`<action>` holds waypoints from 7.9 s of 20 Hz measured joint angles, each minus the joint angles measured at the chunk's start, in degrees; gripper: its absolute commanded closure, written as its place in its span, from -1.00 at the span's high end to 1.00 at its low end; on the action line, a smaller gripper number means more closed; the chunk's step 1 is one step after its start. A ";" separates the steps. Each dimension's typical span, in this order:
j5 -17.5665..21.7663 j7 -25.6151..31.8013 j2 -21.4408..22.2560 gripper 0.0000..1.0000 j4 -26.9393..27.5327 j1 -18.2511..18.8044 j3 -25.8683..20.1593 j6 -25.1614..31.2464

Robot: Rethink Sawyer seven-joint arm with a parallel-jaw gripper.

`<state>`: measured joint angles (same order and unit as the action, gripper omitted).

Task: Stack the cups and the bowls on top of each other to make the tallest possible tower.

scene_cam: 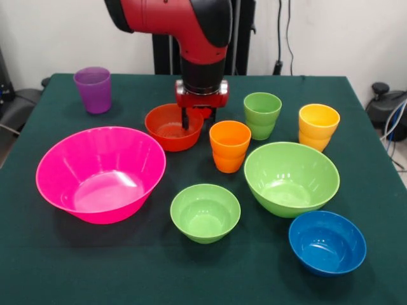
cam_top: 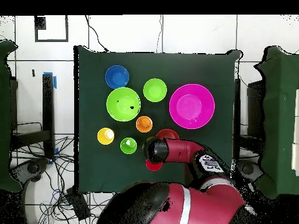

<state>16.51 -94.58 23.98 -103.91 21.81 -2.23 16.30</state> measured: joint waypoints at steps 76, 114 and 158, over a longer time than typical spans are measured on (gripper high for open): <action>-8.36 -0.34 2.88 1.00 9.04 -15.78 14.21 5.41; -9.82 -0.34 -1.47 1.00 10.48 -15.76 14.19 5.40; -9.79 -0.35 -1.46 -1.00 10.55 -15.75 14.21 5.41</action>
<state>6.72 -94.94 22.52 -93.36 6.06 11.99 21.71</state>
